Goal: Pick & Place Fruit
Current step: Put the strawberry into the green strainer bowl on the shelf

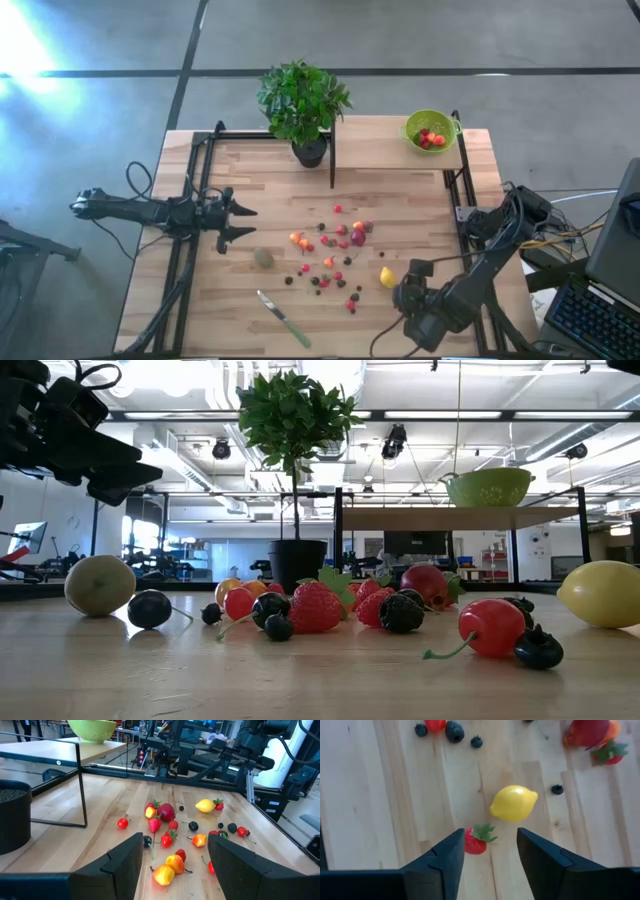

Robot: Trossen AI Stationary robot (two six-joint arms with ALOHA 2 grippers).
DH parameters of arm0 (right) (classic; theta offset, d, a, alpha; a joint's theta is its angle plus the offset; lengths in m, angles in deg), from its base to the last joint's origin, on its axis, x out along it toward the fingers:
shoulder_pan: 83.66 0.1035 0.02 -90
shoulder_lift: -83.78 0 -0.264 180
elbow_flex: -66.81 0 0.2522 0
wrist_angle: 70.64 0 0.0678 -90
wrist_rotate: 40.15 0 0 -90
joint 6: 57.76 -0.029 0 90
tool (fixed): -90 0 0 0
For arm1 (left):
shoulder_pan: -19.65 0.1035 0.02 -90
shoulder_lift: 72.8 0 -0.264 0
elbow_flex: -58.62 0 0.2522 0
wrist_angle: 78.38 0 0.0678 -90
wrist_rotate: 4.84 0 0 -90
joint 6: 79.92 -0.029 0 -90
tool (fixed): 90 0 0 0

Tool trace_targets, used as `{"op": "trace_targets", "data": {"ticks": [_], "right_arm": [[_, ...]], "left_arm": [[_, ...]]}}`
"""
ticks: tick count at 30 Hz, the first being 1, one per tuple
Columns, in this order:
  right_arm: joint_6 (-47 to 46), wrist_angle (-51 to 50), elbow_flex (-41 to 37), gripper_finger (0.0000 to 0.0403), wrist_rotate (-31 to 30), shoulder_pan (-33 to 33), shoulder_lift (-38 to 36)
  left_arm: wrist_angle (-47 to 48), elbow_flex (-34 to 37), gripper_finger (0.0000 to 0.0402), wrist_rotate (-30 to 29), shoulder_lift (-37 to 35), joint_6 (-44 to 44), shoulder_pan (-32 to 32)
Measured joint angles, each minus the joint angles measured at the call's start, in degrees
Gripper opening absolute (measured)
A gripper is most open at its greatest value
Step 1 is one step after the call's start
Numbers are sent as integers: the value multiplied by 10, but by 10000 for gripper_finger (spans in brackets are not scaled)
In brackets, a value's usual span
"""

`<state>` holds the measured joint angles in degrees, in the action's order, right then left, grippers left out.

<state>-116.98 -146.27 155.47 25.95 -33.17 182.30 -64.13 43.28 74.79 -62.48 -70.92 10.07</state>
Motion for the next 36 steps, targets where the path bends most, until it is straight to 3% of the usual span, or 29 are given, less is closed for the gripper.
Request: {"op": "trace_targets", "data": {"ticks": [7,20,30,36], "right_arm": [[-23,8,-24,191,-19,3,0],[-38,113,-120,171,-18,3,-4],[-41,159,-166,191,-16,-1,-5],[-39,168,-183,168,-18,-5,-6]], "left_arm": [[0,0,229,0,0,0,0],[0,0,229,0,0,0,0],[0,0,229,0,0,0,0],[0,0,229,0,0,0,0]]}}
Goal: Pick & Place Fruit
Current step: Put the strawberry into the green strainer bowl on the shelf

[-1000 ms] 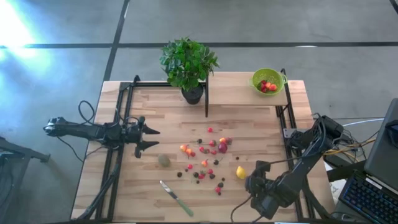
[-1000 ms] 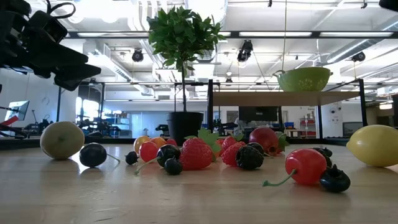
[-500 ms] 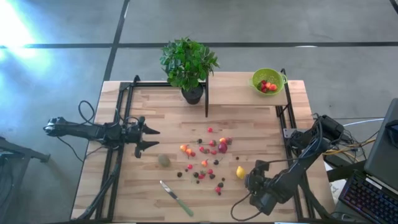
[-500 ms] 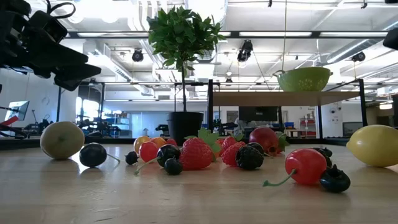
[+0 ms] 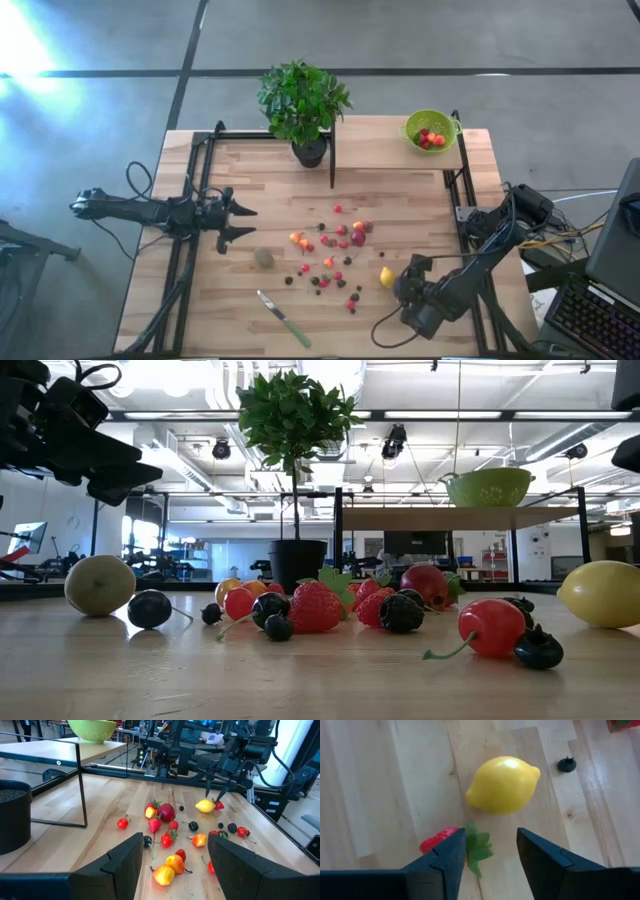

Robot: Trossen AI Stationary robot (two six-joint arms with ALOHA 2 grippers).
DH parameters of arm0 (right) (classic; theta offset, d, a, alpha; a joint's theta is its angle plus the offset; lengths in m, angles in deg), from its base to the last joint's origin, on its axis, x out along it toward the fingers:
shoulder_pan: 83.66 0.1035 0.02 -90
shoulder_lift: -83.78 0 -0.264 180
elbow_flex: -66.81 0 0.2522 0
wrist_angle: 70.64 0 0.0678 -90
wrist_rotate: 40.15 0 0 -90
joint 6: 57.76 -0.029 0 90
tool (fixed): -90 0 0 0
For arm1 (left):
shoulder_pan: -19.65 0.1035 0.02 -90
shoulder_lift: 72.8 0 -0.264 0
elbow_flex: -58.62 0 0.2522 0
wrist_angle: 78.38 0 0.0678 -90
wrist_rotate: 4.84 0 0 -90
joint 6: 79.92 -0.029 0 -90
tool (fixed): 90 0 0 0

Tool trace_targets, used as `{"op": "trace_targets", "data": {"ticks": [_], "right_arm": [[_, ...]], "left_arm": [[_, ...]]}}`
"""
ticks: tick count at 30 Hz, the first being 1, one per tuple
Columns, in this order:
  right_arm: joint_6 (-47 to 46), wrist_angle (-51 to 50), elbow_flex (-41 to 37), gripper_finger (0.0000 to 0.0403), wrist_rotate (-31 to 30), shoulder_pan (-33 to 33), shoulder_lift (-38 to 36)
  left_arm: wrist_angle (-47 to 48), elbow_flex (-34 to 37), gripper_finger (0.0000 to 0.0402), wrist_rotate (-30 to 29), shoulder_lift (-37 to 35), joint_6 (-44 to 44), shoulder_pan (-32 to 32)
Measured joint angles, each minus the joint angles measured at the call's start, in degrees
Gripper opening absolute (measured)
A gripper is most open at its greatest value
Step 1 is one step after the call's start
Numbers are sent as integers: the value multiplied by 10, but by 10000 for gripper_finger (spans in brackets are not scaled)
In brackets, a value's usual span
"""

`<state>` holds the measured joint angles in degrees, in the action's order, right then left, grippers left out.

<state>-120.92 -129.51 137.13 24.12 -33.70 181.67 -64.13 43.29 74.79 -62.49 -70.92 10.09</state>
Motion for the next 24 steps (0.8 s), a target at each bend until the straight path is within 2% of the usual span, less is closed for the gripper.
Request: {"op": "trace_targets", "data": {"ticks": [5,12,24], "right_arm": [[6,2,-2,117,13,0,0],[21,3,-2,18,35,0,0],[37,4,0,8,34,0,-1]], "left_arm": [[0,0,229,0,0,0,0],[0,0,229,0,0,0,0],[0,0,229,0,0,0,0]]}}
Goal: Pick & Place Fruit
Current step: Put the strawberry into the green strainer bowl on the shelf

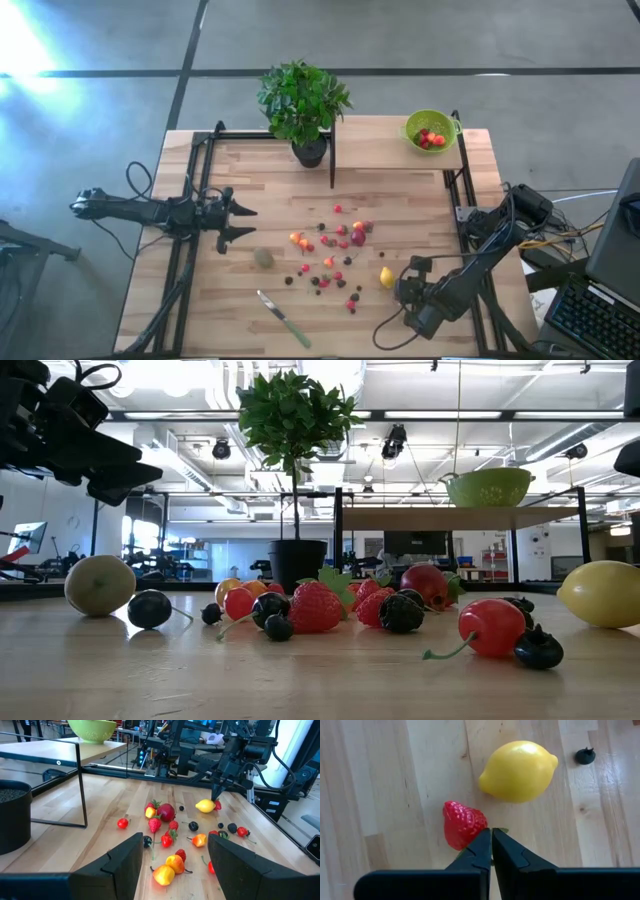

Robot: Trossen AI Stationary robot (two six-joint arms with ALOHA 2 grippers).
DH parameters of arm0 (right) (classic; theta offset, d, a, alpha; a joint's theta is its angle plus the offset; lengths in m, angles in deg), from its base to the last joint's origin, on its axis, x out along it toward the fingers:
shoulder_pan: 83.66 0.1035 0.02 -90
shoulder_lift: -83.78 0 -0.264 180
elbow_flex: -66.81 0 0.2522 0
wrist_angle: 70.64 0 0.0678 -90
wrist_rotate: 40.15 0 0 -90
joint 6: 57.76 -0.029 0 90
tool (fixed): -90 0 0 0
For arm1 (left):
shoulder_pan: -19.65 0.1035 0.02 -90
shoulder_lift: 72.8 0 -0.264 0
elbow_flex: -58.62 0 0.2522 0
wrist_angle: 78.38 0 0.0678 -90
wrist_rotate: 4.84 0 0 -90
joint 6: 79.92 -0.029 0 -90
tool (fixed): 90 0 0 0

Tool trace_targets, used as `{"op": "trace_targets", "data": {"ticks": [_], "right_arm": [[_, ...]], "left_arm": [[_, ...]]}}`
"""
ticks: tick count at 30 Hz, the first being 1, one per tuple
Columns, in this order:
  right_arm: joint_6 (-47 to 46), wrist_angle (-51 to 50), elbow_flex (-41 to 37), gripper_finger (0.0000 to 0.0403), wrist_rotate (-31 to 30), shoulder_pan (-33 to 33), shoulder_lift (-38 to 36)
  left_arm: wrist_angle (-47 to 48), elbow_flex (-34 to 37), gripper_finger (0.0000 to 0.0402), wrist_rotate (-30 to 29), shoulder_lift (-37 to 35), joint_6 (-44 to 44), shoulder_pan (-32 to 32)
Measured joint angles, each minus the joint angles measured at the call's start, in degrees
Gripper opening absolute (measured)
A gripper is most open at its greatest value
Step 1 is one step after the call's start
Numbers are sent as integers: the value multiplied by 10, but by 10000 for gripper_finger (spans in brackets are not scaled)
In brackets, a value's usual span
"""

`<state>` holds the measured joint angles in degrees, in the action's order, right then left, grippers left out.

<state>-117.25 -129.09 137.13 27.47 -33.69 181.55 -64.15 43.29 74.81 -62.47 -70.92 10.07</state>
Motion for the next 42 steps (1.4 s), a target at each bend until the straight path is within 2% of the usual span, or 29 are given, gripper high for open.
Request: {"op": "trace_targets", "data": {"ticks": [5,14,19,26,32,42], "right_arm": [[6,-5,0,8,-2,0,-23],[33,-19,0,7,-64,-2,-97],[-11,-18,-2,8,-55,-3,-121],[-20,-23,-4,13,-4,-4,-116],[-64,-86,-9,66,70,-4,-92],[-150,-87,-9,184,148,-3,-89]], "left_arm": [[0,0,229,0,0,0,0],[0,0,229,0,0,0,0],[0,0,229,0,0,0,0],[0,0,229,0,0,0,0],[0,0,229,0,0,0,0],[0,0,229,0,0,0,0]]}}
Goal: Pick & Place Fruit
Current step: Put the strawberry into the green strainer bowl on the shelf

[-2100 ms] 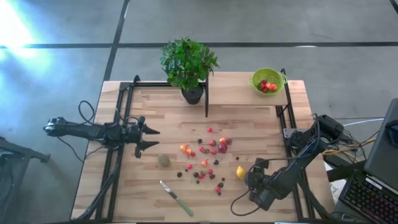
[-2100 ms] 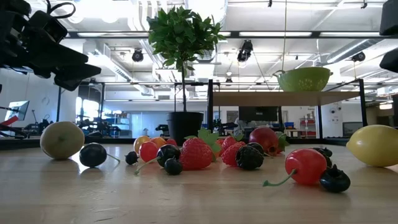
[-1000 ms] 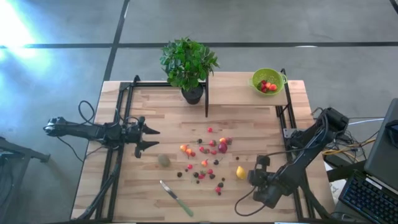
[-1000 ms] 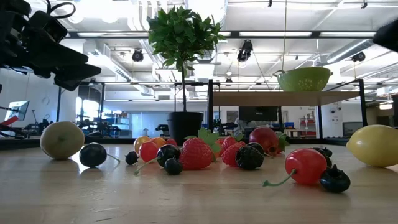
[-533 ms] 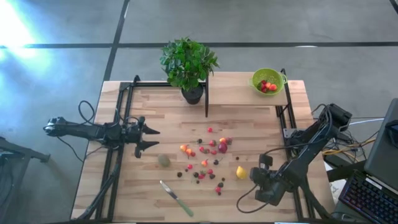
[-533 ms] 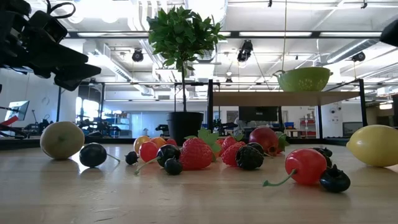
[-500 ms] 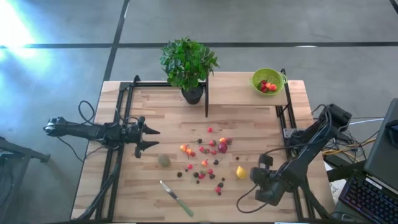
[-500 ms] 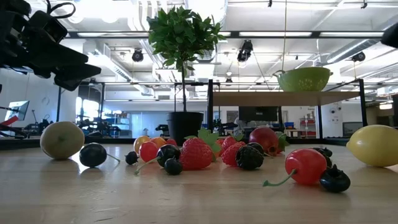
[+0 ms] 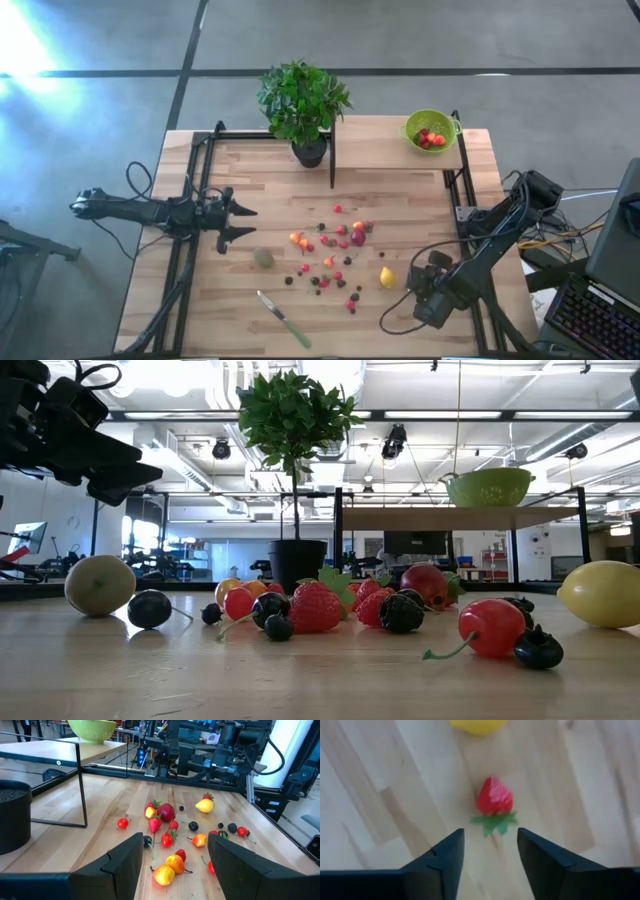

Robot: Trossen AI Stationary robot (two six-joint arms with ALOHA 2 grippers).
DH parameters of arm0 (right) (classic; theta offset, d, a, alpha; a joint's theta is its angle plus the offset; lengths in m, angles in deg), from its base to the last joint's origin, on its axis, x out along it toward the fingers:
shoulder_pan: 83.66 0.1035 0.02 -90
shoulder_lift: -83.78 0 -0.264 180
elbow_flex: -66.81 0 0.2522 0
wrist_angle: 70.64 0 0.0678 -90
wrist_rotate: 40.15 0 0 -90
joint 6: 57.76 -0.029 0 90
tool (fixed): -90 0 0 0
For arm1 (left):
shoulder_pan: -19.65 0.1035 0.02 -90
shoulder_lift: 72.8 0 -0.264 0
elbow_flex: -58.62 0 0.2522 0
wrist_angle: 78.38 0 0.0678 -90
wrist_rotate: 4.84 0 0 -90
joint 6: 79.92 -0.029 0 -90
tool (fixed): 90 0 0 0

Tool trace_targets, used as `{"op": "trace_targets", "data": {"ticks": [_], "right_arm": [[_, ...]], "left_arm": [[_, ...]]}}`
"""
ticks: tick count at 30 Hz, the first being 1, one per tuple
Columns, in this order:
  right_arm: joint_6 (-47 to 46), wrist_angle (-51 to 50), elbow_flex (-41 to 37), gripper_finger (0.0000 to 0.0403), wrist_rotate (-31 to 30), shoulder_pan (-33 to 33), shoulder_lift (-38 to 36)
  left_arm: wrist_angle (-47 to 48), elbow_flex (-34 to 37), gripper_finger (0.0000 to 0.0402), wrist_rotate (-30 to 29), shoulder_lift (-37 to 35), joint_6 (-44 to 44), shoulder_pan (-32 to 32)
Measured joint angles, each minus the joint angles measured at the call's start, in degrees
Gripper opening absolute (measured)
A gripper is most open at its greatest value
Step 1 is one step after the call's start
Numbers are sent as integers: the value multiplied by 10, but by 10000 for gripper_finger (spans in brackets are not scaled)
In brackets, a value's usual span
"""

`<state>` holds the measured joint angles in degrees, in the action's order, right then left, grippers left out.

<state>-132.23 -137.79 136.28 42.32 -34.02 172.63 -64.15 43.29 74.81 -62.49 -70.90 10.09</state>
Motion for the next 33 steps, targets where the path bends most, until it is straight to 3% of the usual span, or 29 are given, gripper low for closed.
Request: {"op": "trace_targets", "data": {"ticks": [3,8,22,33], "right_arm": [[-30,1,0,205,34,4,2],[-61,11,-11,220,32,11,2],[-82,106,-102,198,26,10,3],[-66,148,-111,203,-25,9,3]], "left_arm": [[0,0,229,0,0,0,0],[0,0,229,0,0,0,0],[0,0,229,0,0,0,0],[0,0,229,0,0,0,0]]}}
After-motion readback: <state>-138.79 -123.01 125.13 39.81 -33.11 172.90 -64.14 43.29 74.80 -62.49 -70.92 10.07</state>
